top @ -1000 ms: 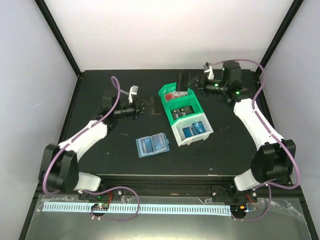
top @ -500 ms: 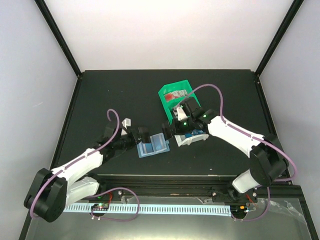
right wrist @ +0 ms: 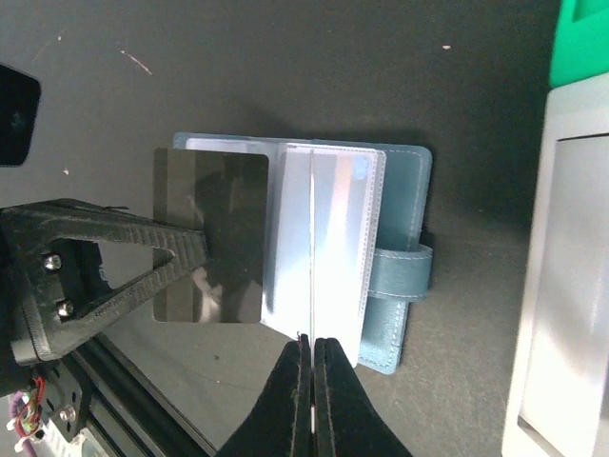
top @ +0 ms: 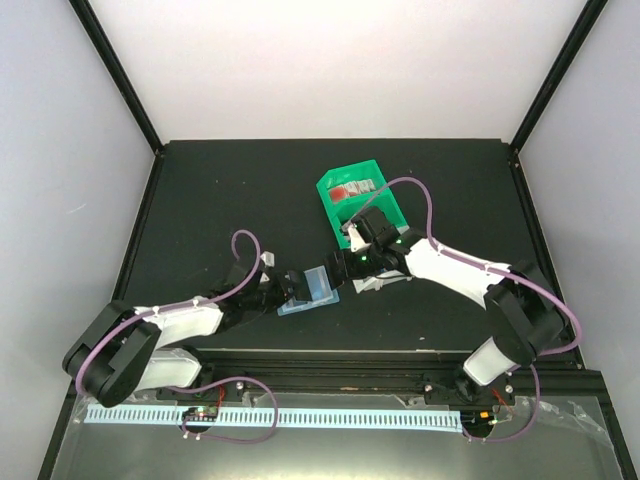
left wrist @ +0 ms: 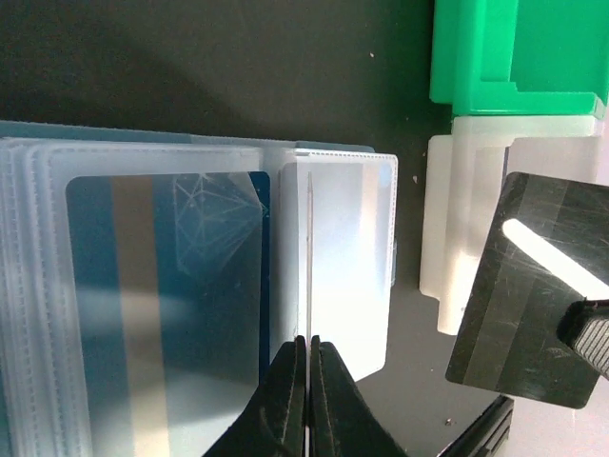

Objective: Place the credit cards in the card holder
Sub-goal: Insert the credit card into the card holder.

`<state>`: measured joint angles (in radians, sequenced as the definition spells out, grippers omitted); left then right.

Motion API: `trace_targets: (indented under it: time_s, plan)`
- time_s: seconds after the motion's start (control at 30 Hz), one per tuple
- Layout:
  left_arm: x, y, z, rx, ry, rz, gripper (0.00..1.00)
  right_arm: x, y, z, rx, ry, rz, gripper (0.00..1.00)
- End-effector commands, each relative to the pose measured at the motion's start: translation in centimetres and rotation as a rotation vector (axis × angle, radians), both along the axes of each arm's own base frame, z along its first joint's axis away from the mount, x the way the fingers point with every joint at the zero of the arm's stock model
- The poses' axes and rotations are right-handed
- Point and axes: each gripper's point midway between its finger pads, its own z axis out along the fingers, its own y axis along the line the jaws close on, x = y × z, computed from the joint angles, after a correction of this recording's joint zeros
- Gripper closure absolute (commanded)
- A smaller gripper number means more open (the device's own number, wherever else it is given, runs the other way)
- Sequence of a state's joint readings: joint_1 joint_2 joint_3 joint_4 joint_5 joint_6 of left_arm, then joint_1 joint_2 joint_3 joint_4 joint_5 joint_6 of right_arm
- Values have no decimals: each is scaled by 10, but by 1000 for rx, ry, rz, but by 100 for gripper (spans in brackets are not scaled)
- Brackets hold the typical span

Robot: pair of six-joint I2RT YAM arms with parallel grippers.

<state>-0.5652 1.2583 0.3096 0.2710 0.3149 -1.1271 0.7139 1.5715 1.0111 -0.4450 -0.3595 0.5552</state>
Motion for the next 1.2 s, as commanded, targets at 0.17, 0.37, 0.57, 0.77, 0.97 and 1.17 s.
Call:
trace_targets:
  time_s: [0.17, 0.37, 0.57, 0.77, 0.97, 1.17]
  plan:
    - [5, 3, 3, 5, -11, 59, 98, -4, 17, -14, 42, 16, 66, 99]
    - [4, 4, -4, 25, 1, 56, 98, -2, 15, -36, -1, 44, 54, 99]
    - [5, -7, -8, -9, 8, 25, 99, -1, 2, -48, -72, 45, 19, 99]
    - [3, -11, -17, -7, 22, 14, 98, -3, -3, -59, -102, 62, 7, 99]
    - [2, -15, -20, -13, 20, 5, 98, -4, -6, -65, -116, 72, 3, 99]
    - [1, -21, -21, -29, 1, -22, 98, -4, -10, -70, -137, 76, -18, 99]
